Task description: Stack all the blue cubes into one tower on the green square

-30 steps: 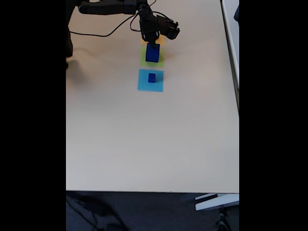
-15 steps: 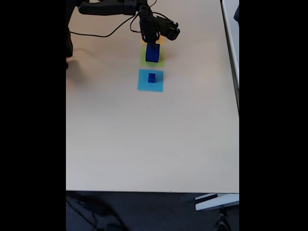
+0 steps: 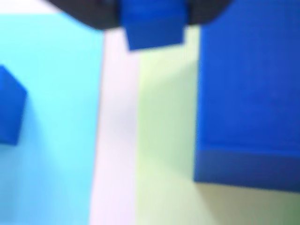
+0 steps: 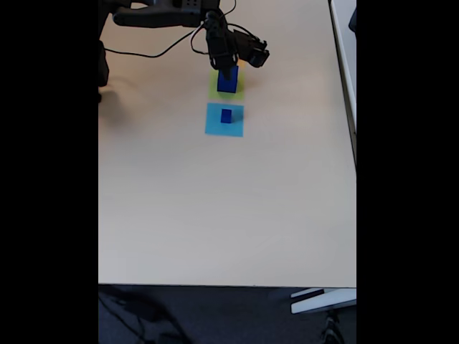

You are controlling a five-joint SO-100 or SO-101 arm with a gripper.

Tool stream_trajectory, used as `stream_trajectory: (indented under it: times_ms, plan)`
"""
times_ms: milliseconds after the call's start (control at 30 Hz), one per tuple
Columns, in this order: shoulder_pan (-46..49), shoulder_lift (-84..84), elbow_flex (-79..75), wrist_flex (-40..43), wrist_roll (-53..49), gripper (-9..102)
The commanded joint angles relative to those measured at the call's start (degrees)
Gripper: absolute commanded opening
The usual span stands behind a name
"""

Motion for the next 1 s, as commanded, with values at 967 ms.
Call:
stream_trajectory:
  times_ms: [967]
  plan:
    - [8.61, -0.35, -2.90, -3.87, -1.49, 0]
